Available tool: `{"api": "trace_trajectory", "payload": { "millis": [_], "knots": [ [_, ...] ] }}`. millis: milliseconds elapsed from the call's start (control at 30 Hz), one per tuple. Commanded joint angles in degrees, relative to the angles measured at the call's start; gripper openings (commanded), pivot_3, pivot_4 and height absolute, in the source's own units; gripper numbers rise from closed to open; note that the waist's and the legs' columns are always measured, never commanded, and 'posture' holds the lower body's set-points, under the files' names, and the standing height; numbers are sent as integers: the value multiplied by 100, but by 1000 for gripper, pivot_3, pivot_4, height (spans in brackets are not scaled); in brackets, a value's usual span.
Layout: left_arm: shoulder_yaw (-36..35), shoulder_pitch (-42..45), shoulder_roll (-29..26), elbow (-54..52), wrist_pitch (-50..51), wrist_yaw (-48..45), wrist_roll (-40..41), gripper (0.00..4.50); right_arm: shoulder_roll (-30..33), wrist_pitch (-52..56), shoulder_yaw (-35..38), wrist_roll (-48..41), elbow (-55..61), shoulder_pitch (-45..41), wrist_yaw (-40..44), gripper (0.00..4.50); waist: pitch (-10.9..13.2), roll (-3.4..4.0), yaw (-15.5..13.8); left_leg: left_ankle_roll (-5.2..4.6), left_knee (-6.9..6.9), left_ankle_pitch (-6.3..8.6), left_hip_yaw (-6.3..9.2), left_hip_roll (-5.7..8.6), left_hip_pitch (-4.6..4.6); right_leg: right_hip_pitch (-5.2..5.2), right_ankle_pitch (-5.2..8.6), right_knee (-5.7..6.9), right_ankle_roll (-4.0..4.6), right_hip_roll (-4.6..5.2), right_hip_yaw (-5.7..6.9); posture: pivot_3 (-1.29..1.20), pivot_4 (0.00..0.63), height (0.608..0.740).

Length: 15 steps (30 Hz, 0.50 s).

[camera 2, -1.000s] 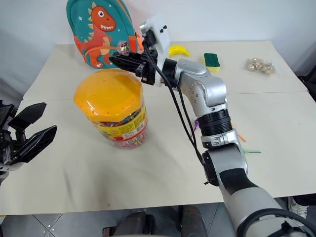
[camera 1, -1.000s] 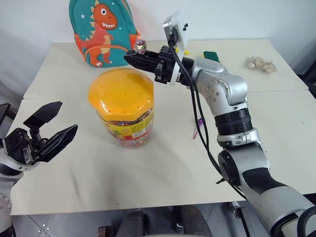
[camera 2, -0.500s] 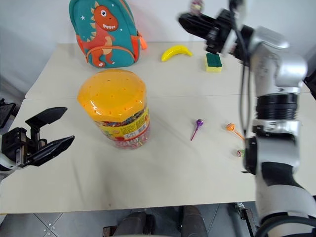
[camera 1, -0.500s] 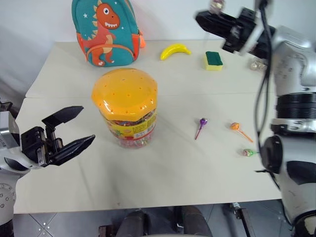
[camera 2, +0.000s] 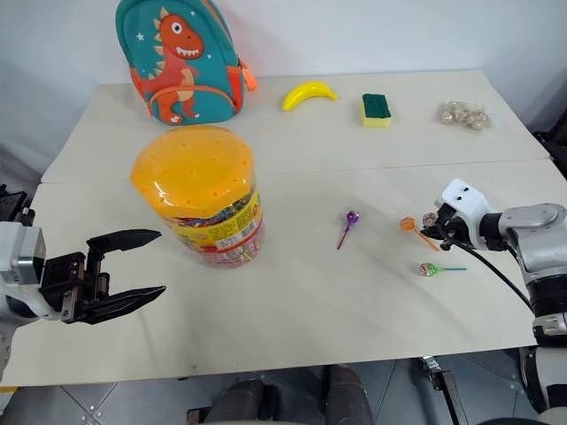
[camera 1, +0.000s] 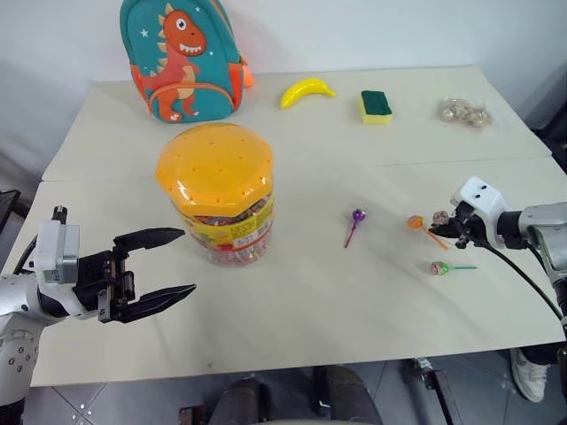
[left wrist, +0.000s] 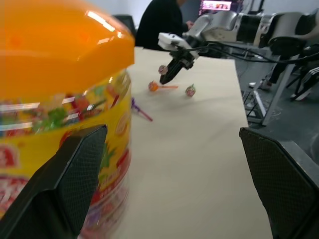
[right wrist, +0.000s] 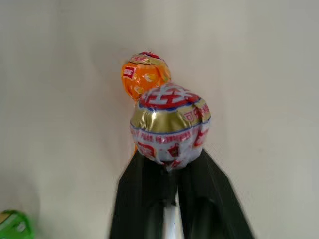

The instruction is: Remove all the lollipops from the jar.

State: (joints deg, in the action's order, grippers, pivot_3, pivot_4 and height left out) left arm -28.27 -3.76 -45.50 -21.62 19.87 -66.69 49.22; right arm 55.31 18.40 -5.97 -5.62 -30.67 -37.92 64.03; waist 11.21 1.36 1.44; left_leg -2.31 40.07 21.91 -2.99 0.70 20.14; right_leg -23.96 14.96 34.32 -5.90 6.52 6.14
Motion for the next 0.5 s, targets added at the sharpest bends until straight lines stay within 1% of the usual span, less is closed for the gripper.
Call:
{"api": "trace_trajectory", "payload": {
  "millis": [33, 167, 233, 300, 400, 433, 500],
  "knots": [
    [-197, -9, -79, 19, -5, 48, -5, 4500, 185, -167, 363, -47, -154, -60, 34, 1804, 0, 0, -21, 0, 0, 0, 9, 1, 5, 0, 0, -5, 0, 2, 8, 0, 150, 740],
    [-298, -74, -63, 49, 18, 225, -78, 4500, 242, -526, 653, -201, -179, -31, 176, 3127, 0, 0, -15, 0, 0, 0, 16, 2, 11, 1, 0, -13, 0, 2, 15, 0, 150, 740],
    [-423, -148, -61, 106, -35, 494, -315, 4500, 230, -1659, 1132, -571, -193, 65, 557, 3812, 0, 0, -4, 0, 0, 0, 15, 2, 10, 1, 0, -11, 0, 0, 15, 0, 150, 740],
    [-521, -181, -76, 204, -21, 685, -450, 4500, 227, -2181, 1459, -955, -122, 213, 1091, 4434, 0, 0, -3, 0, 0, 0, 15, 2, 9, 1, 0, -9, 0, -3, 15, 0, 150, 740],
    [-643, -266, -109, 541, -186, 664, -713, 4500, 69, -2348, 1990, -1642, 24, 282, 1587, 4479, 1, -1, -6, -1, 1, 0, 15, 1, 6, 8, -1, -11, -1, -6, 19, 0, 150, 740],
    [-685, -333, -95, 689, -302, 654, -860, 4500, -4, -2143, 2157, -1953, 296, 351, 1659, 4479, 1, -1, -3, -2, 2, -1, 14, 2, 6, 9, -1, -12, -3, -5, 18, 0, 150, 740],
    [-725, -452, -77, 983, -510, 632, -1126, 4500, -135, -1545, 2301, -2572, 1318, 848, 1784, 4479, 0, -1, -7, -3, 2, -1, 15, 1, 2, 12, -2, -11, -3, -4, 18, 0, 150, 740]
  ]
}}
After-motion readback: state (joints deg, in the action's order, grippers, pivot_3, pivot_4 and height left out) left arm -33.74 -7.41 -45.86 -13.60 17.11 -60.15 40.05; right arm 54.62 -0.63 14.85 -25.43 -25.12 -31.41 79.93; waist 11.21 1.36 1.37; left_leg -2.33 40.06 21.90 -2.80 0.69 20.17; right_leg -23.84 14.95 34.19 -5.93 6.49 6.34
